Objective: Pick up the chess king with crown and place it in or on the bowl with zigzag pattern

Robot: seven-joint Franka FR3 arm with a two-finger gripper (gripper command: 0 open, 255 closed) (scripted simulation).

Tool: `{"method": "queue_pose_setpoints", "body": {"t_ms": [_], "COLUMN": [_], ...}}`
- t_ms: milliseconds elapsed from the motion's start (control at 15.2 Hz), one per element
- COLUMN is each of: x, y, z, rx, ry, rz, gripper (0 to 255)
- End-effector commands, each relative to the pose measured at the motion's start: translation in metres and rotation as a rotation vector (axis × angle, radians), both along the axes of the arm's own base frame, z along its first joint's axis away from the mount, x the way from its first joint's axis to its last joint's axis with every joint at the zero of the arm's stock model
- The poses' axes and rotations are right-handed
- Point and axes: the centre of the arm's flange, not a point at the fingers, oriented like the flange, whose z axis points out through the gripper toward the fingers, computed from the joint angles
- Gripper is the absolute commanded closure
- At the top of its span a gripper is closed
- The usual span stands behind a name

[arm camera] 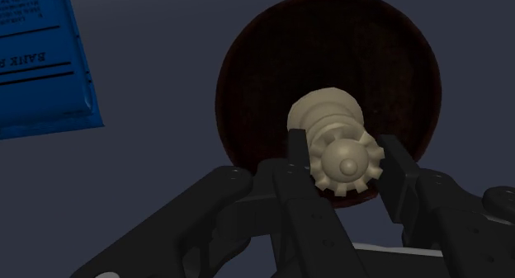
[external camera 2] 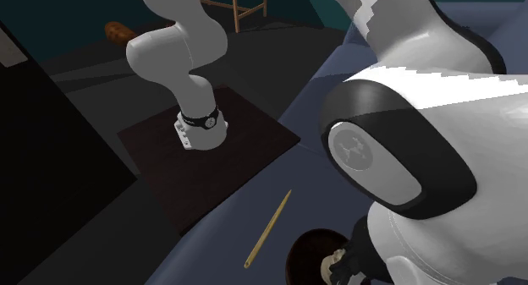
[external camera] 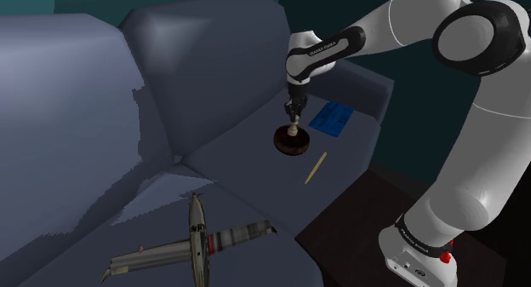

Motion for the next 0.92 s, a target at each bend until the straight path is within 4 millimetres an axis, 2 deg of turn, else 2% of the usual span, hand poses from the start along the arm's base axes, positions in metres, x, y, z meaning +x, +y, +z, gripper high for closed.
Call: {"method": "queue_pose_setpoints", "body": {"t_ms": [0,132,594,660,858], "x": [-0.0008,-0.0008,-0.0008,-0.0008,-0.0008], "y": [0.0001,0.0001,0.0001,0.0001,0.0001], "z": [-0.0099,-0.0166,-0.0166,-0.0166,-0.0166], "rx": [0.0,0.0,0.0,0.0,0.0], "ry": [-0.001,-0.001,-0.001,-0.001,-0.001], "rz": [0.0,0.0,0.0,0.0,0.0], "gripper": [255,255,255,0,0]}}
